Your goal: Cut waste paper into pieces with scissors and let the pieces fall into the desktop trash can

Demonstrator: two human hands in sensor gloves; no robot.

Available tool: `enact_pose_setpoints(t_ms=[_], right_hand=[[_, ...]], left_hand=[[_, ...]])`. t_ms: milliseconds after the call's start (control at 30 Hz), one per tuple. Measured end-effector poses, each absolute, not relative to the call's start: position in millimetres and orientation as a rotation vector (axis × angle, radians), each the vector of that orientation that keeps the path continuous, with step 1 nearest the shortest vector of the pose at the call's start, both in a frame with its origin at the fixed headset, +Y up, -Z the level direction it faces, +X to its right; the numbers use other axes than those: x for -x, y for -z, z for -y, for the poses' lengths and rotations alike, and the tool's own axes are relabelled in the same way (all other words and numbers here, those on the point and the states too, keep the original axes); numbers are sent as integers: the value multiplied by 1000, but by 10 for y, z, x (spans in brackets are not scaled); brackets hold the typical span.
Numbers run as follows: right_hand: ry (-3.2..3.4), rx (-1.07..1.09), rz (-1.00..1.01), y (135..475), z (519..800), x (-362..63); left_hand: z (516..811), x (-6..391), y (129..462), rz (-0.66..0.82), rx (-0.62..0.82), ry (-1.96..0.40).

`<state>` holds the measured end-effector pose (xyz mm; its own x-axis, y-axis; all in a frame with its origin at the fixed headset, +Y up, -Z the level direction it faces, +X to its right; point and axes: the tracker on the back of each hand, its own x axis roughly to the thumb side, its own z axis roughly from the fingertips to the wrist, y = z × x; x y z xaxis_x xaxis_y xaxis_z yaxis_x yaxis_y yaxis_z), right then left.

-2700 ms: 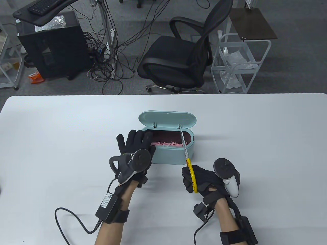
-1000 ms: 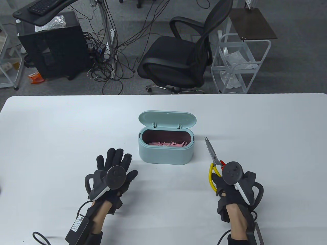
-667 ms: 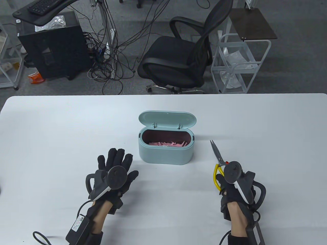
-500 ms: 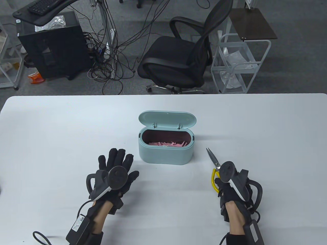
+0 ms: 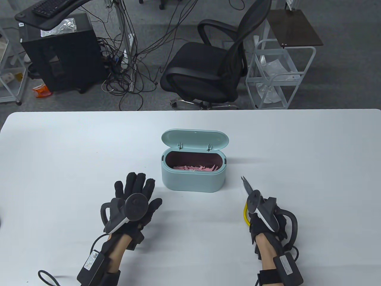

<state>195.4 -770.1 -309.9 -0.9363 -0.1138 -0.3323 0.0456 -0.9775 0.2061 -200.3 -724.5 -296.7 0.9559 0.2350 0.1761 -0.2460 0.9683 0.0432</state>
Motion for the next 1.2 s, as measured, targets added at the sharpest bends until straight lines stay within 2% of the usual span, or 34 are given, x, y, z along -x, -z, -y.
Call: enact_pose_setpoints(t_ms=[367,500,667,767,867,1033,1133,1200], right_hand=[[2805,-576,301,3077,7697,-1770],[2723,-564,199,3051,7681,-1699],[2707,-564,241,3059,7707,-1703],[2773,-590,284,3063,7658,-1772],[2910,-597,192,3056,7545,-1826],[3150,-453,-70,2996,7252,-1758],[3228,-273,-212,2937,7085,-1616],[3291,-38,-241,2878,6981,-1461]], left_hand=[[7255,2043,2934,150,-43,-243],[7260,2053,2924,146,-23,-245],[7257,2055,2925,147,-21,-247],[7257,2056,2930,149,-20,-247],[7236,2060,2942,145,-20,-239],[7223,2082,2936,143,-32,-242],[7223,2088,2943,140,-28,-226],[7220,2089,2948,135,-27,-229]])
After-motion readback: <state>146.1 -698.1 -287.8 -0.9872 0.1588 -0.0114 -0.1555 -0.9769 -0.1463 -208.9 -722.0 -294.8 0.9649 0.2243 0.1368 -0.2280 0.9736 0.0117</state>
